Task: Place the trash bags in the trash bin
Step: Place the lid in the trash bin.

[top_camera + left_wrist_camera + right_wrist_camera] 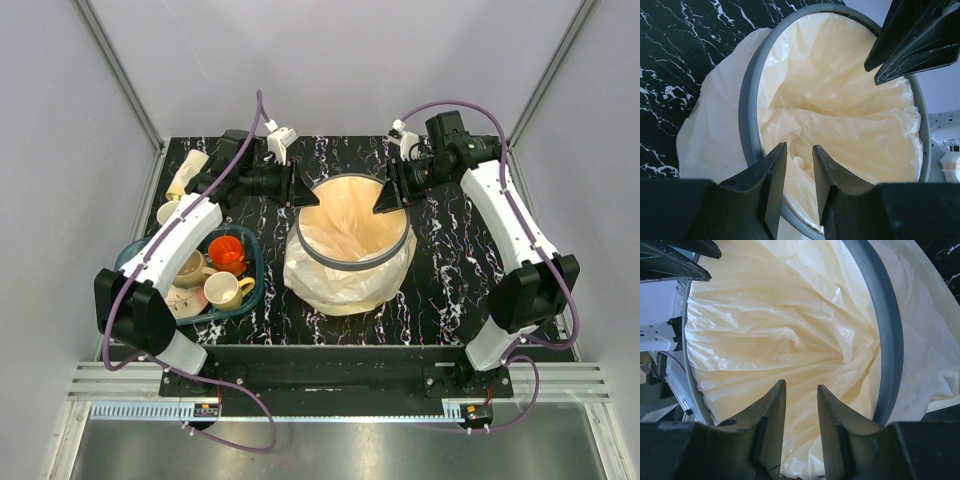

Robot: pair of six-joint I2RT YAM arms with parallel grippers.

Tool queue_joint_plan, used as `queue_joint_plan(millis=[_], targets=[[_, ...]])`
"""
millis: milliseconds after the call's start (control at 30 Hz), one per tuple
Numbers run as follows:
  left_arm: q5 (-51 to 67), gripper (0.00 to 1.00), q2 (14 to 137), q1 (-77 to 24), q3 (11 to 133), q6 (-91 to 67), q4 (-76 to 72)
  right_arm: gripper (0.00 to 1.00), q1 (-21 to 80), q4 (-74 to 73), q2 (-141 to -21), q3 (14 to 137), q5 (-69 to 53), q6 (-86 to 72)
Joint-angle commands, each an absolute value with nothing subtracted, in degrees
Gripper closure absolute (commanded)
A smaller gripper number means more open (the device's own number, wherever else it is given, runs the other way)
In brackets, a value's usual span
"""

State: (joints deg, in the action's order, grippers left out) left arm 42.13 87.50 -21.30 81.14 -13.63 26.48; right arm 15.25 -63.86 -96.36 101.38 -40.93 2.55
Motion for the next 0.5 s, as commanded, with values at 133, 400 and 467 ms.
queue_joint_plan(millis=[133,400,467], targets=[[44.7,0.66,87.9,-21.0,79.0,-15.3,23.4,0.60,14.6,-63.2,-96.1,99.7,-38.1,6.4],[49.6,0.55,83.2,-21.0,82.4,-11.8,23.3,0.41,14.5,-61.8,-91.4,103.1,-50.5,6.2],[50.6,0.54,82.0,-21.2,83.0,-11.9,23.3,0.38,14.5,-61.5,-90.4,104.1,-53.3,4.9]])
